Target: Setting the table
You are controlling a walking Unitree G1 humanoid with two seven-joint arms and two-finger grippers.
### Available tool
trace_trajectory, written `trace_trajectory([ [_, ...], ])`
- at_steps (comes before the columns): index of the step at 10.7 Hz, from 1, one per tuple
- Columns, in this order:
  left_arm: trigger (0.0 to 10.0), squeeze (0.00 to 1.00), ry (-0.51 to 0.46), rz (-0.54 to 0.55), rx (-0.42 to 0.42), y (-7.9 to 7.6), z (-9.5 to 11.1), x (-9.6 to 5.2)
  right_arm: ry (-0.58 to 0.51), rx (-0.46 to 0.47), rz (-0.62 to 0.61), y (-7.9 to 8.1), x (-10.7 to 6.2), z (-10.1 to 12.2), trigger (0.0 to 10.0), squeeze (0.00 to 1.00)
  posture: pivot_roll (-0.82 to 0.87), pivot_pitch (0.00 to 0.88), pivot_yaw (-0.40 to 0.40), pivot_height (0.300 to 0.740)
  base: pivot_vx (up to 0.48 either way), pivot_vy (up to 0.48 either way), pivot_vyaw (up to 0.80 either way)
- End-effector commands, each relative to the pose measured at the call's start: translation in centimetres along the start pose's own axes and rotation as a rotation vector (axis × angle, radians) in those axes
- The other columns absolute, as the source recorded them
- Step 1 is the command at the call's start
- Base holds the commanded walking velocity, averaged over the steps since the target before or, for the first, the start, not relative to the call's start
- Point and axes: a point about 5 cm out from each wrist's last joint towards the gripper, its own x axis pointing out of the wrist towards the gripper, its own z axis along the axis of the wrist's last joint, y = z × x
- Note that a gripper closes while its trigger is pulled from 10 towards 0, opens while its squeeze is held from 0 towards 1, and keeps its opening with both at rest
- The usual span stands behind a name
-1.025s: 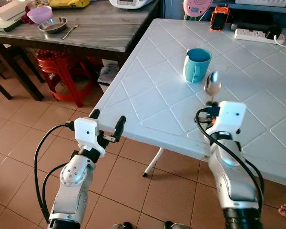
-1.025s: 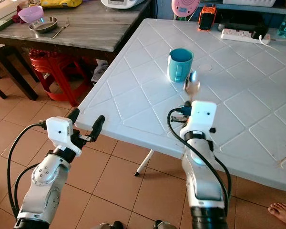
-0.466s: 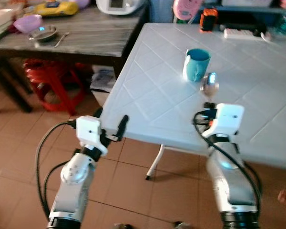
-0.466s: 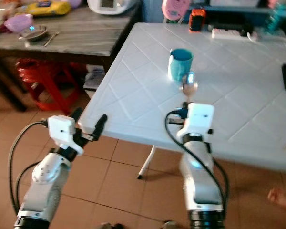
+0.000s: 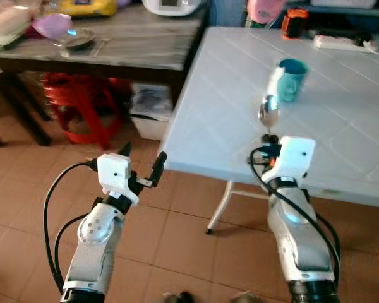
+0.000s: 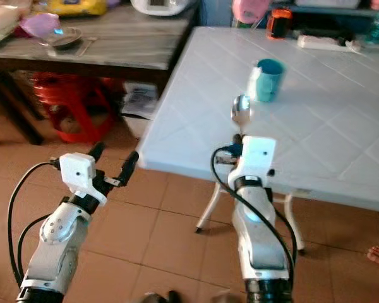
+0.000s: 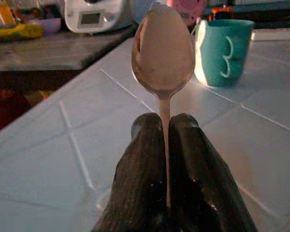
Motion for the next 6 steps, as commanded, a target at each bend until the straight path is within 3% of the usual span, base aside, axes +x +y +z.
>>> trace_trajectory([
  [1,10.0,0.0,0.015,-0.015,0.012,-0.36,-0.37,-0.22,-0.011,-0.001,-0.021,-0.47,-0.15,0.15,10.0,0.0,-0.08,0.159,0.107,0.74,0.0,0.364,0.0],
  [6,10.0,0.0,0.008,-0.02,0.011,-0.78,-0.42,-0.11,-0.021,-0.002,-0.022,-0.54,-0.1,0.15,10.0,0.0,-0.08,0.153,0.11,0.74,0.0,0.403,0.0],
])
